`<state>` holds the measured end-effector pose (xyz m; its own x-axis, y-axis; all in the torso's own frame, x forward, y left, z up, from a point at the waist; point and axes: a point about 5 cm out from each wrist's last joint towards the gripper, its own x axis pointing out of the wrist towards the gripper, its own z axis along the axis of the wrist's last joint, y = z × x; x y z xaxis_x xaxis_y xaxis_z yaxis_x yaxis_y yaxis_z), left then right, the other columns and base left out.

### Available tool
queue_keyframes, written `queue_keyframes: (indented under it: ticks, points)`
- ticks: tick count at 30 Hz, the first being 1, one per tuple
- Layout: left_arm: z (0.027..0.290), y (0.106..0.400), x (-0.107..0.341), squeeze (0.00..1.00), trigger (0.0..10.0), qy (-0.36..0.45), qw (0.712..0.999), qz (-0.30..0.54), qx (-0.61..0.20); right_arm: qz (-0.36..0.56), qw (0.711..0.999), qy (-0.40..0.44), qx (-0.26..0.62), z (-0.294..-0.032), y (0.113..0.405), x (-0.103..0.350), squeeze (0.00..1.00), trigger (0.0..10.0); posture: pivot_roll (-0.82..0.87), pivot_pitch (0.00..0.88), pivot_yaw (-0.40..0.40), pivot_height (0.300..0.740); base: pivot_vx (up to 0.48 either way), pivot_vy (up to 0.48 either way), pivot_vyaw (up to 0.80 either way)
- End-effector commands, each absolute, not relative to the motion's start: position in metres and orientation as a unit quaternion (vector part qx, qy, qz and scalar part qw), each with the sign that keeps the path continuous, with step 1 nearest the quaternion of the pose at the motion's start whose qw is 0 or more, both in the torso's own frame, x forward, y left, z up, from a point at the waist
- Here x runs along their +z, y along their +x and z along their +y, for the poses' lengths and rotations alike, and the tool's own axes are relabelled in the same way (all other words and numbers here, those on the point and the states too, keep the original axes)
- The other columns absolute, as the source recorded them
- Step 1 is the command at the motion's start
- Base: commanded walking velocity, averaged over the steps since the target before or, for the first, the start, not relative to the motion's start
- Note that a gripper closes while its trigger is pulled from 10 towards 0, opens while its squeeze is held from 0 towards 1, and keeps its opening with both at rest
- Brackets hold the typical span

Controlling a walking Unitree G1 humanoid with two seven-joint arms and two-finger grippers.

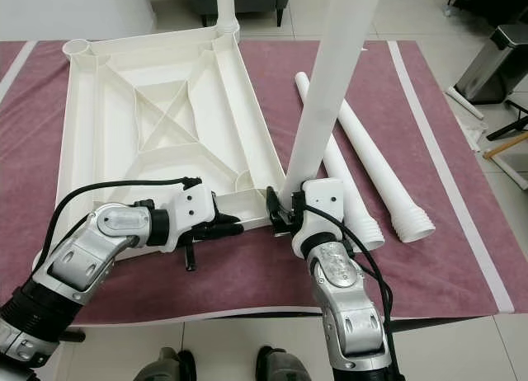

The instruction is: Building children table

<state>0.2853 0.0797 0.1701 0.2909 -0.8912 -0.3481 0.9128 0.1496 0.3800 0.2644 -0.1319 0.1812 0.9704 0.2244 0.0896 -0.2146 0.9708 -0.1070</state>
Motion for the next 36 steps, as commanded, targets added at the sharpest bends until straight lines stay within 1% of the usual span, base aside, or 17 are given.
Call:
queue_keyframes:
  ticks: [1,3,6,9,11,13,14,15,16,19,23,31,33,34,35,36]
  points:
    - [0.085,0.284,0.165,0.00,10.0,0.270,0.752,0.036,-0.600,-0.081,0.987,-0.052,0.129,-0.134,0.262,0.192,0.00,10.0,0.04,0.190,0.034,0.740,0.000,0.000,0.00]
    - [0.086,0.284,0.165,0.00,10.0,0.271,0.752,0.036,-0.601,-0.100,0.978,-0.081,0.165,-0.139,0.260,0.201,0.00,10.0,0.04,0.191,0.034,0.740,0.000,0.000,0.00]
    - [0.086,0.284,0.165,0.00,10.0,0.271,0.751,0.036,-0.601,-0.103,0.974,-0.089,0.183,-0.140,0.258,0.203,0.00,10.0,0.03,0.191,0.035,0.740,0.000,0.000,0.00]
    - [0.086,0.284,0.165,0.00,10.0,0.272,0.750,0.035,-0.602,-0.101,0.961,-0.109,0.231,-0.143,0.256,0.207,0.00,10.0,0.03,0.191,0.036,0.740,0.000,0.000,0.00]
    - [0.086,0.284,0.165,0.00,10.0,0.272,0.750,0.035,-0.602,-0.101,0.961,-0.109,0.231,-0.143,0.256,0.207,0.00,10.0,0.03,0.191,0.036,0.740,0.000,0.000,0.00]
    - [0.086,0.285,0.166,0.00,10.0,0.275,0.747,0.034,-0.604,-0.091,0.940,-0.130,0.303,-0.145,0.253,0.211,0.00,10.0,0.03,0.190,0.036,0.740,0.000,0.000,0.00]
    - [0.086,0.285,0.166,0.00,10.0,0.275,0.747,0.034,-0.604,-0.091,0.940,-0.130,0.303,-0.145,0.253,0.211,0.00,10.0,0.03,0.190,0.036,0.740,0.000,0.000,0.00]
    - [0.086,0.285,0.166,0.00,10.0,0.277,0.746,0.033,-0.605,-0.084,0.930,-0.139,0.330,-0.145,0.252,0.211,0.00,10.0,0.03,0.189,0.035,0.740,0.000,0.000,0.00]
    - [0.086,0.285,0.166,0.00,10.0,0.277,0.746,0.033,-0.605,-0.084,0.930,-0.139,0.330,-0.145,0.252,0.211,0.00,10.0,0.03,0.189,0.035,0.740,0.000,0.000,0.00]
    - [0.089,0.284,0.168,0.00,10.0,0.286,0.739,0.030,-0.609,-0.066,0.907,-0.155,0.385,-0.148,0.255,0.211,0.00,10.0,0.04,0.183,0.025,0.740,0.000,0.000,0.00]
    - [0.093,0.283,0.171,0.00,10.0,0.292,0.732,0.027,-0.615,-0.058,0.899,-0.159,0.404,-0.154,0.264,0.213,0.00,10.0,0.04,0.178,0.014,0.740,0.000,0.000,0.00]
    - [0.099,0.277,0.173,0.00,10.0,0.301,0.714,0.024,-0.632,-0.049,0.886,-0.144,0.438,-0.153,0.273,0.215,0.00,10.0,0.05,0.171,-0.005,0.740,0.000,0.000,0.00]
    - [0.105,0.274,0.173,0.00,10.0,0.313,0.700,0.029,-0.641,-0.040,0.873,-0.140,0.466,-0.150,0.276,0.215,0.00,10.0,0.05,0.168,-0.011,0.740,0.000,0.000,0.00]
    - [0.105,0.274,0.173,0.00,10.0,0.313,0.700,0.029,-0.641,-0.040,0.873,-0.140,0.466,-0.150,0.276,0.215,0.00,10.0,0.05,0.168,-0.011,0.740,0.000,0.000,0.00]
    - [0.108,0.272,0.173,0.00,10.0,0.320,0.694,0.031,-0.644,-0.037,0.863,-0.137,0.484,-0.147,0.276,0.215,0.00,10.0,0.05,0.167,-0.013,0.740,0.000,0.000,0.00]
    - [0.108,0.272,0.173,0.00,10.0,0.320,0.694,0.031,-0.644,-0.037,0.863,-0.137,0.484,-0.147,0.276,0.215,0.00,10.0,0.05,0.167,-0.013,0.740,0.000,0.000,0.00]
